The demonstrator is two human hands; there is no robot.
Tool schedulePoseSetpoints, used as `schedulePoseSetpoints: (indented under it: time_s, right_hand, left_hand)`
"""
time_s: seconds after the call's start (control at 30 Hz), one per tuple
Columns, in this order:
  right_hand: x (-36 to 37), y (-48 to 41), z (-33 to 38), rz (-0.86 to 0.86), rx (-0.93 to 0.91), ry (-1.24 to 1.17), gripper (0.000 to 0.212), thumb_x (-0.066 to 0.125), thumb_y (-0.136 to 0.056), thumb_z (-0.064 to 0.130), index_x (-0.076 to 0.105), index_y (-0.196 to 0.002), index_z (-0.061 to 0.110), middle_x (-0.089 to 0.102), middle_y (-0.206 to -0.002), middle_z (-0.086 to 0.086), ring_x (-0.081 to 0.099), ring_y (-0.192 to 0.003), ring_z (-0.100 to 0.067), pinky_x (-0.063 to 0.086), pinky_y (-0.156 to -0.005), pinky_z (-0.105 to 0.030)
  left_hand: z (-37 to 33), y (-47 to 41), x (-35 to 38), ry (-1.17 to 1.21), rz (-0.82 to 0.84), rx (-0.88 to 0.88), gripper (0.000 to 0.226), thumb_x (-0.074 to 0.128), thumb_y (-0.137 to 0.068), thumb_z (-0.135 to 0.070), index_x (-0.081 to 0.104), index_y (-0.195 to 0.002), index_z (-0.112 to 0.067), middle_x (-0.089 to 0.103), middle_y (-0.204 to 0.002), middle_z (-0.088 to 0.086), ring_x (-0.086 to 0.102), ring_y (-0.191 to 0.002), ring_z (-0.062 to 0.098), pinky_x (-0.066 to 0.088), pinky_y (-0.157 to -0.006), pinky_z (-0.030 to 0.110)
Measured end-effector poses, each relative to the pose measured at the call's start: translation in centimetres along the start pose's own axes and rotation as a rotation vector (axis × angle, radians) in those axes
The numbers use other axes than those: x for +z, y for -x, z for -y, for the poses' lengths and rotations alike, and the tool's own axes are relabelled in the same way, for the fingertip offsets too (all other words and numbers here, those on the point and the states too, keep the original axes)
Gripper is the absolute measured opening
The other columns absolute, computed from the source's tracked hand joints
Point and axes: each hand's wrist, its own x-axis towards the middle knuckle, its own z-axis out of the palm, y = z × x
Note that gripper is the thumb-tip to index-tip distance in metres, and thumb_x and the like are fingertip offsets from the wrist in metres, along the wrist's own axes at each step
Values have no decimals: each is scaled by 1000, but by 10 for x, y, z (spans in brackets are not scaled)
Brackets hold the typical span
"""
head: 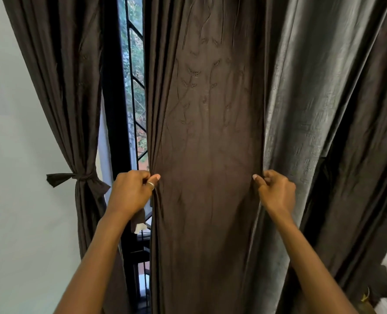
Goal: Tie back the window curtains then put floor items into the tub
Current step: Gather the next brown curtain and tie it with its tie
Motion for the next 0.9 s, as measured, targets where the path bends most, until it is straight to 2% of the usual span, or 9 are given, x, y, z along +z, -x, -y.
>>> schedulePoseSetpoints:
  time_s: [0.1,0.17,0.23,0.37,0.5,0.67,0.77,0.9]
  right_hand:
    - [4,14,2,-20,-46,-5,23,69,-92,32,63,-77,15,70,-72,-1,68,-76,-27,54,-65,-37]
    - [9,30,6,-21,-111,-23,15,69,-92,31,71,-90,16,74,-80,-3,70,-78,-26,57,-67,-38]
    - [18,48,15,-24,-191,-60,13,71,-91,29,73,-94,17,75,-83,-2,70,-77,-23,57,-66,-38]
    - [39,85,39,42,-368,-105,14,71,-91,26,67,-81,18,63,-73,6,60,-65,-13,46,-58,-29]
    - [54,107,57,99,-427,-152,11,63,-94,31,69,-95,22,68,-89,5,65,-77,-17,52,-65,-38]
    - [62,121,71,94,-477,-136,10,61,-96,25,69,-100,22,66,-87,3,64,-75,-18,52,-61,-41]
    - [65,128,74,77,-512,-110,17,58,-98,27,71,-106,21,65,-86,2,63,-71,-20,52,-55,-40]
    - [68,135,78,28,-547,-49,19,59,-98,25,72,-110,17,62,-82,1,61,-62,-19,49,-48,-36]
  left_hand:
    - [-11,6,3,23,-3,-21,53,62,-95,-36,45,-50,-15,45,-44,2,48,-45,17,37,-50,32]
    - [-24,11,6,11,11,4,57,60,-96,-37,37,-48,-19,37,-42,-2,42,-43,14,29,-48,31]
    - [-37,16,11,14,25,48,57,59,-97,-38,37,-49,-18,34,-42,-3,39,-42,12,27,-48,32]
    - [-58,21,23,47,56,96,55,59,-98,-36,40,-52,-15,39,-44,7,39,-43,19,29,-51,37]
    - [-69,23,28,96,80,94,48,58,-99,-35,53,-57,-13,47,-47,5,50,-48,22,41,-55,44]
    - [-65,24,26,156,71,82,41,58,-99,-27,61,-62,-12,51,-50,1,49,-49,16,41,-55,39]
    - [-59,26,26,161,88,71,40,54,-101,-26,61,-64,-11,54,-52,2,53,-51,17,46,-57,42]
    - [-63,27,22,192,151,21,42,50,-102,-27,53,-60,-24,52,-52,-5,54,-52,16,48,-57,38]
